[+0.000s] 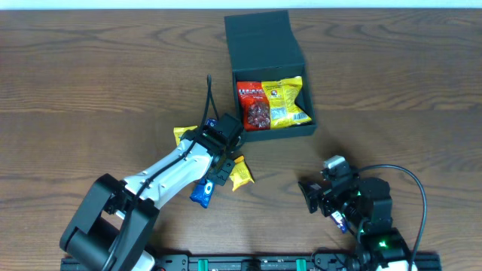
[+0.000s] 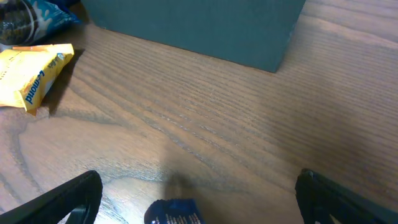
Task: Pack container
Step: 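Lower the left gripper and grasp the blue Oreo pack, then lift the Oreo pack and carry it over the black box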
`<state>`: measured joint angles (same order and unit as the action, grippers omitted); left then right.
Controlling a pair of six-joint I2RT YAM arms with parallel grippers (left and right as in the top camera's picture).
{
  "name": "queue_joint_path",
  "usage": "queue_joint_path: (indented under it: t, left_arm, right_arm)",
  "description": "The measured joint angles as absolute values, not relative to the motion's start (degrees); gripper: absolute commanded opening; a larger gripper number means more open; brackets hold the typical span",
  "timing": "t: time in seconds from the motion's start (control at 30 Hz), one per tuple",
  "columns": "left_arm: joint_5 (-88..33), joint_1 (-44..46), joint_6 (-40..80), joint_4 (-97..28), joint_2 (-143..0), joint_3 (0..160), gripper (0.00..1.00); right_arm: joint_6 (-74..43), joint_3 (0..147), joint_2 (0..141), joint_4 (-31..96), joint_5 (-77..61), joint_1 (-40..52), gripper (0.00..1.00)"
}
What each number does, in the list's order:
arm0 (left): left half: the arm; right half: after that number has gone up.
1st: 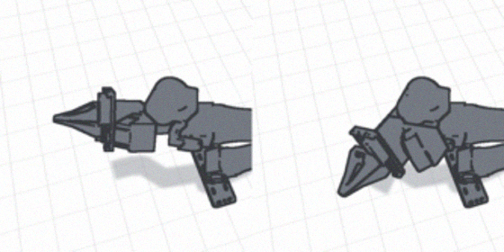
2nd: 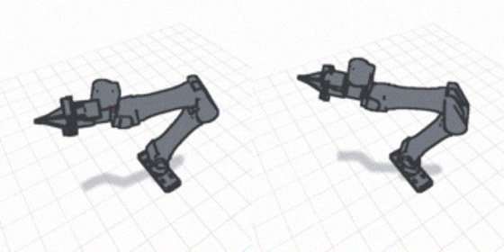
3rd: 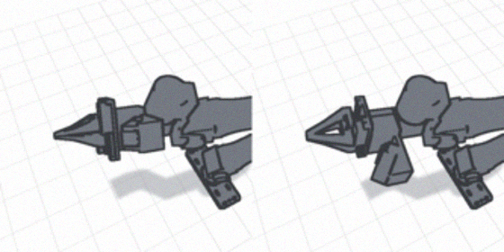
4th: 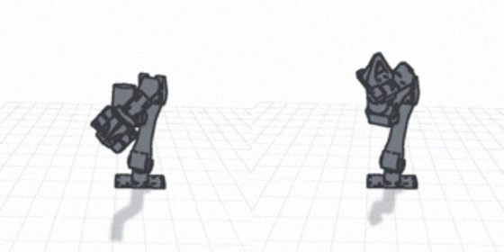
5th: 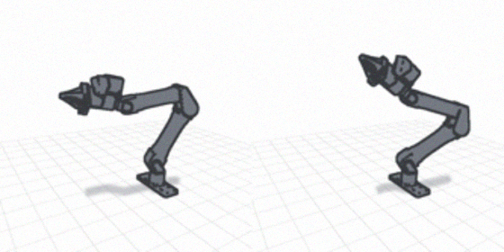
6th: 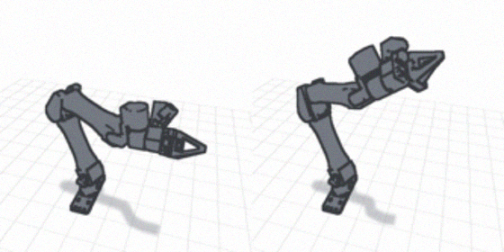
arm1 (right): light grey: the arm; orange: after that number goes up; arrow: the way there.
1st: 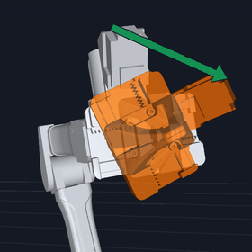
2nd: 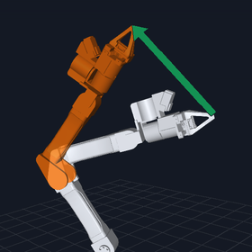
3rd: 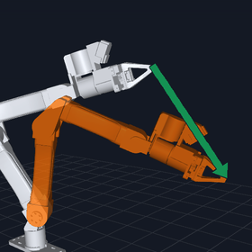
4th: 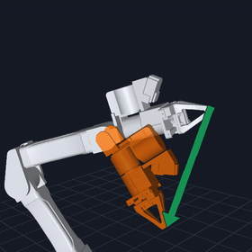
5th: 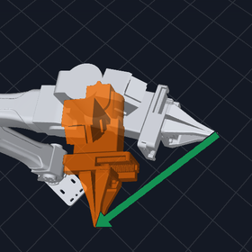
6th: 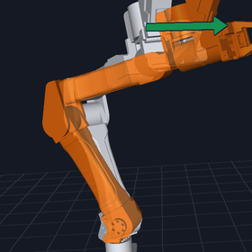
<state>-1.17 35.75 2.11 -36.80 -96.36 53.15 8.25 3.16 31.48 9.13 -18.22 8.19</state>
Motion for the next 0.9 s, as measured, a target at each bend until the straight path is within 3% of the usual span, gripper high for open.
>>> queue_joint_path:
  t: [0.8,0.9]
  left_arm:
    - [-1.2,35.7,15.0,-37.6,-93.4,55.0,0.22]
    - [-1.2,35.7,17.6,-37.9,-93.0,55.1,0.18]
  right_arm:
    - [8.2,3.2,31.5,9.1,-18.2,8.2,0.99]
    - [8.3,3.2,31.5,9.1,-18.2,8.2,0.99]
